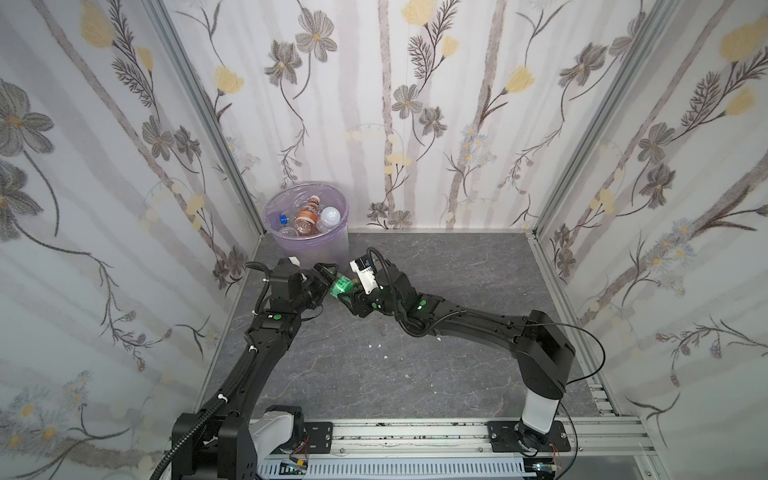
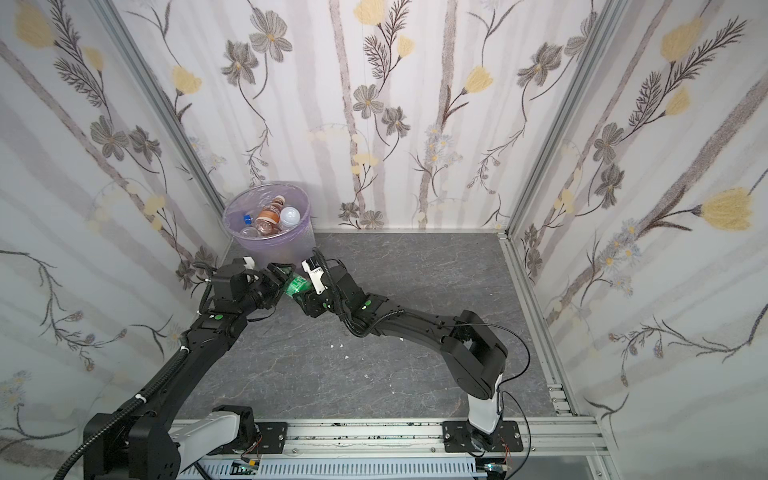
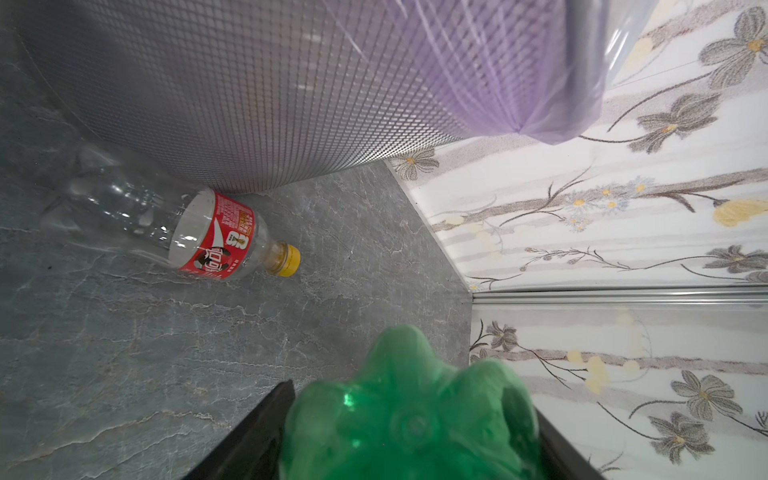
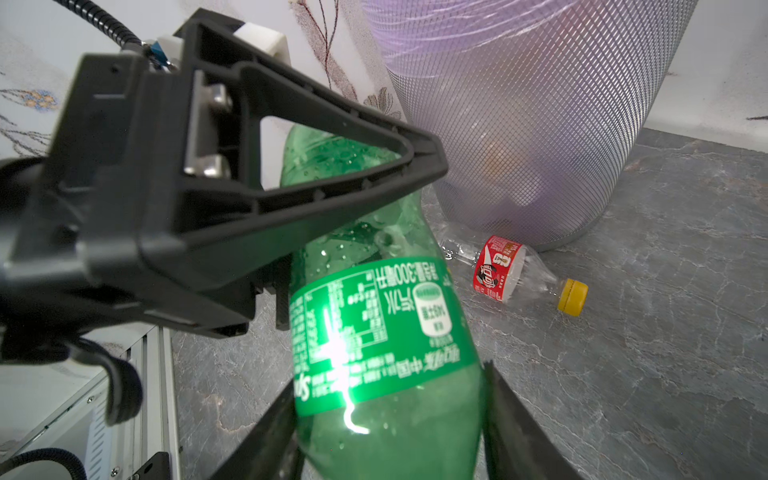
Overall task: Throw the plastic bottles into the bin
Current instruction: 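Raise the Sprite bottle toward the left gripper while the left gripper grasps its base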
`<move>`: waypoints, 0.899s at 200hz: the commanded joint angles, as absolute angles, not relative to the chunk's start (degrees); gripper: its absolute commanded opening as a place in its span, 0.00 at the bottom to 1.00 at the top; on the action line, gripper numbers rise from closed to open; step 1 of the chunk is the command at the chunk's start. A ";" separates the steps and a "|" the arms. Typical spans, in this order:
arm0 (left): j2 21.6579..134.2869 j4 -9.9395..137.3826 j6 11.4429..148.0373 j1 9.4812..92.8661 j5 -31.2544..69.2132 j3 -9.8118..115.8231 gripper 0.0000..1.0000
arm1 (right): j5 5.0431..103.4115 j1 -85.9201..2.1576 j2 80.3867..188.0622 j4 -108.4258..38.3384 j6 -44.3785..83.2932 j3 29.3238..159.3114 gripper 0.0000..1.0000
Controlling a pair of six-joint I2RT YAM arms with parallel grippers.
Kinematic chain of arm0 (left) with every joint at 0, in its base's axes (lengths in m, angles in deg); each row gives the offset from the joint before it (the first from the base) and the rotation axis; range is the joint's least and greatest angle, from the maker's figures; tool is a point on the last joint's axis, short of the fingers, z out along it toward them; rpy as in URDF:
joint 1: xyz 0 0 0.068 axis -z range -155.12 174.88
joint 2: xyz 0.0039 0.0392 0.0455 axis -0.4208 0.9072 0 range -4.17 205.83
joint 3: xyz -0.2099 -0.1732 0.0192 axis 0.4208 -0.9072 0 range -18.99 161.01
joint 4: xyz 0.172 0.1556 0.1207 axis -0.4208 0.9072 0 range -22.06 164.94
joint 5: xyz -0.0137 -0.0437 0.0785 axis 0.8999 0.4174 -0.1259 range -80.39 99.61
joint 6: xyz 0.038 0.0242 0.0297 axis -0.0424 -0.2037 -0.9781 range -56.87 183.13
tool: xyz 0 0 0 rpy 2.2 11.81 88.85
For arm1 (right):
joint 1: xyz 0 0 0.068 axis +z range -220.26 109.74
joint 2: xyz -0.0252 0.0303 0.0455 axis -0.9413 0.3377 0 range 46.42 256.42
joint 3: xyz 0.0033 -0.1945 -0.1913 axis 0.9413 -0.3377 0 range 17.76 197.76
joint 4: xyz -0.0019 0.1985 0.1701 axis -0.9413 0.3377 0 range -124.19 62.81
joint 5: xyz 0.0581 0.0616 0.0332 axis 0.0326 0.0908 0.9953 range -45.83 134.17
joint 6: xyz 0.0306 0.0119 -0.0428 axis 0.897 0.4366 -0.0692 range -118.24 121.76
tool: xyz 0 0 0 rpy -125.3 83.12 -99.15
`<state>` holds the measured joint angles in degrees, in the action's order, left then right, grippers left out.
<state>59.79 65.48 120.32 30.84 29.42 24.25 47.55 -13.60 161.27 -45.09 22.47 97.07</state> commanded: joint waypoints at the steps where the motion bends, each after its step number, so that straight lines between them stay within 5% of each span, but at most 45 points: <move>1: 59.47 62.85 121.60 31.03 27.95 23.85 0.88 | 43.64 -13.64 161.87 -48.02 25.14 98.23 0.42; 49: 59.98 62.24 122.10 31.82 27.36 23.72 0.91 | 41.88 -13.66 163.57 -47.60 28.55 99.99 0.42; 180: 61.90 59.50 121.76 32.62 26.26 23.39 0.65 | 43.96 -13.56 164.42 -48.18 30.32 100.38 0.42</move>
